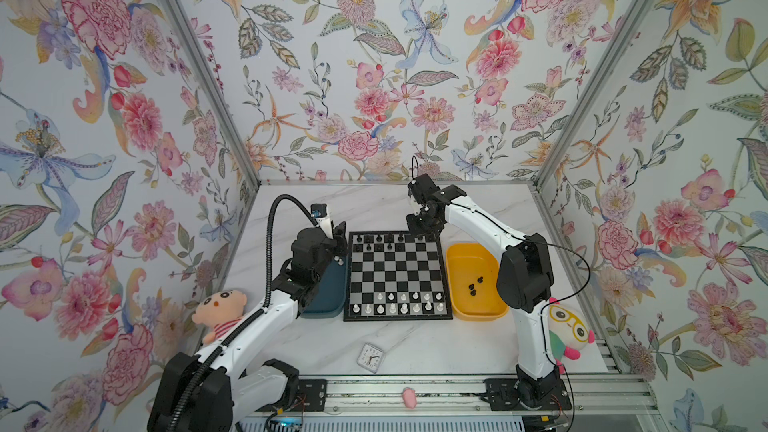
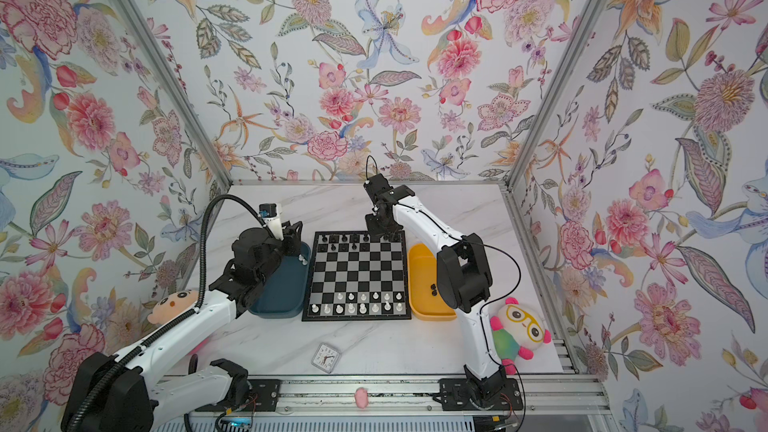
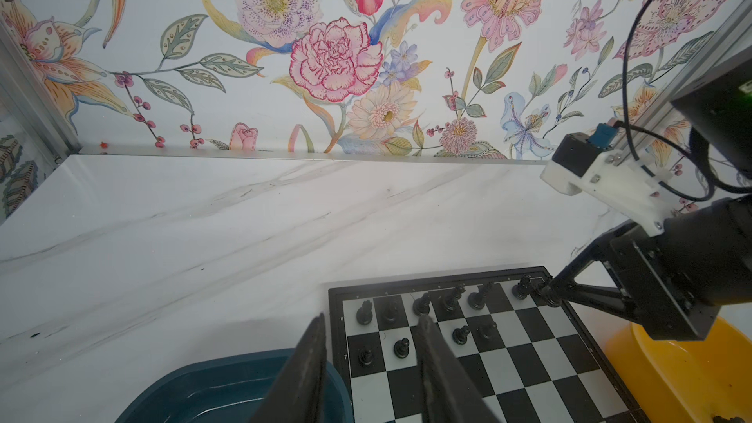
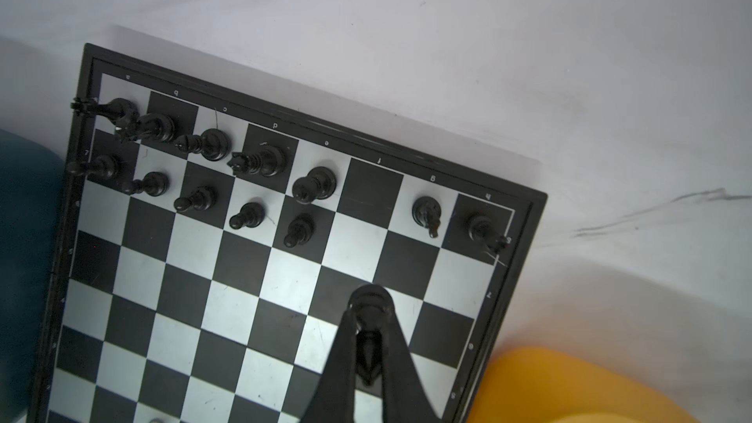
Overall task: Set up the chess pieces on the board
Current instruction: 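Lower the black pawn onto the empty square in the black pawn row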
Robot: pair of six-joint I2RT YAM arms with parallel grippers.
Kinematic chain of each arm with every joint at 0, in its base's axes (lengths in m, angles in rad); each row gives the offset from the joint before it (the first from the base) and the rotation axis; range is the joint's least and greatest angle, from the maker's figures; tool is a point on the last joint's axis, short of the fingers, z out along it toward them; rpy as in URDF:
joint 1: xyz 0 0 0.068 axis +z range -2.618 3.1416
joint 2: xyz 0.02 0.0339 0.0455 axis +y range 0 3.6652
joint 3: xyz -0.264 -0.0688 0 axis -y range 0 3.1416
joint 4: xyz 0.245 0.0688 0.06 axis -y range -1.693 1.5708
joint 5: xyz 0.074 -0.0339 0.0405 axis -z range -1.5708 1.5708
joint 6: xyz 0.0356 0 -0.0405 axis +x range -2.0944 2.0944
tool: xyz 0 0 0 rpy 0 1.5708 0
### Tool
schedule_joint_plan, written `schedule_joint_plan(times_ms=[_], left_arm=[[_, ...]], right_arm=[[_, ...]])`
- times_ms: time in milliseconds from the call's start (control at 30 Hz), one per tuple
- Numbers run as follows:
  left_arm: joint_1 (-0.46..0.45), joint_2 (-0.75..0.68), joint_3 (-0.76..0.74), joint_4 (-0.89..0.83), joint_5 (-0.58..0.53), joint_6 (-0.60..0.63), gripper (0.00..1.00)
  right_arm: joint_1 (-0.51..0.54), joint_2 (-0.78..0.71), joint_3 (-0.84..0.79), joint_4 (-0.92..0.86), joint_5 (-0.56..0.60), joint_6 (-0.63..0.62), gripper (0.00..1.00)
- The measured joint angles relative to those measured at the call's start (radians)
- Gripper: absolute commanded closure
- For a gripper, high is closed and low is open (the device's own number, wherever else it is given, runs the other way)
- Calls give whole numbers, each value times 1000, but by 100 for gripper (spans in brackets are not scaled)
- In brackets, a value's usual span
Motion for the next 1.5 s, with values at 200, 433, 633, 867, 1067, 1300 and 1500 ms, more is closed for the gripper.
schedule_joint_plan(times_ms=[200,433,633,867,1067,1300,1500], left_arm=[[2,0,0,0,3,0,61],[11,0,0,0,12,0,61],[11,0,0,0,23,0,61],[13,0,0,0,23,0,61],[17,0,0,0,23,0,61],[20,0,0,0,23,-1,61],[20,0,0,0,24,-3,61]], right_arm=[[1,92,84,-15,-5,-14,100],[1,160,152,-35,-5,-24,100],[1,199,207,-50,-5,-32,100],[-2,237,235,-64,-5,-32,100],[-3,238,237,-71,-5,-32,100],[-6,240,238,-71,-5,-32,100],[-11,261,251,-75,-5,-32,100]])
